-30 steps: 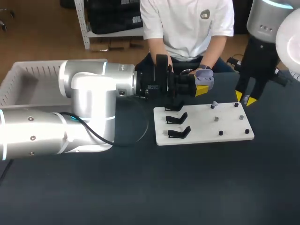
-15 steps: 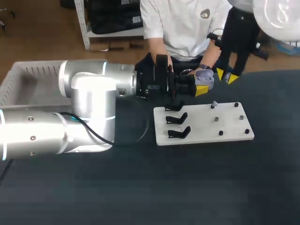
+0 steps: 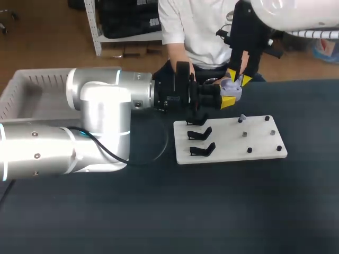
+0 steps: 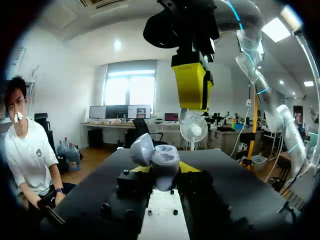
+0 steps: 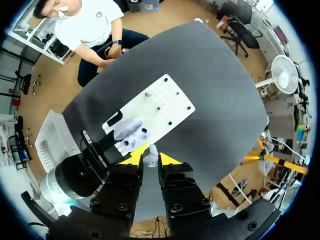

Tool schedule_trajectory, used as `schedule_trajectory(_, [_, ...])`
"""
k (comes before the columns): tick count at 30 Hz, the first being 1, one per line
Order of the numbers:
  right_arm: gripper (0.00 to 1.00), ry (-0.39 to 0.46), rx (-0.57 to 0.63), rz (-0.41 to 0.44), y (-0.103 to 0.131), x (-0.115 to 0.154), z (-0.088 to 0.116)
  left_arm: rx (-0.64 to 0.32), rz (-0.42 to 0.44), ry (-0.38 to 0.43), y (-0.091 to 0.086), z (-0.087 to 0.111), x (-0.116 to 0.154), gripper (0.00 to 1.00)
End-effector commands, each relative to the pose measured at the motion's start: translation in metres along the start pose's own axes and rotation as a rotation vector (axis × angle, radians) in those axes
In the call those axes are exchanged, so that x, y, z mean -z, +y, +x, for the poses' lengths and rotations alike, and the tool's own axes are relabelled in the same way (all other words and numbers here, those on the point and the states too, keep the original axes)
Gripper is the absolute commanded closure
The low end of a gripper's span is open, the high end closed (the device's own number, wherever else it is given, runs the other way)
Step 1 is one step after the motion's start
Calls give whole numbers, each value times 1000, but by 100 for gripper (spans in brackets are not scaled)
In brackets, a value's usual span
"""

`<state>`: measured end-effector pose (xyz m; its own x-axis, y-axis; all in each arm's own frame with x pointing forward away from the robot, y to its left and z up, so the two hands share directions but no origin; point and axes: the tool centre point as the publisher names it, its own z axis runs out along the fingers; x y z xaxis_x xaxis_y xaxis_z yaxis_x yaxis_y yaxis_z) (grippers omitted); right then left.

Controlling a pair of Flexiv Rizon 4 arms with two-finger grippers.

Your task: Pick up each earbud case from the left stands, insert the matching earbuds, close the lid, and place the case in the box.

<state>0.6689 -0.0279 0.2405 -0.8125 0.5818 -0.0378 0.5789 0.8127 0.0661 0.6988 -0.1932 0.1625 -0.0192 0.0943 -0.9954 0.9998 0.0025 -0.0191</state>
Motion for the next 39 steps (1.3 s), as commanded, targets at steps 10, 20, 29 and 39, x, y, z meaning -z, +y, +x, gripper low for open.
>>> schedule_trajectory(10, [100,-15,14,58,19,-13,-1,-3,-1,-6,1,1,0,100])
schedule_trajectory(20, [100,-16,14,65,22,-17,-6,-3,-1,-6,1,1,0,100])
schedule_trajectory(29, [100,-15,9,75,22,-21,-9,-3,-1,-6,1,1,0,100])
schedule_trajectory(39, [100,-9,6,78,21,-23,-11,-3,-1,-6,1,1,0,100])
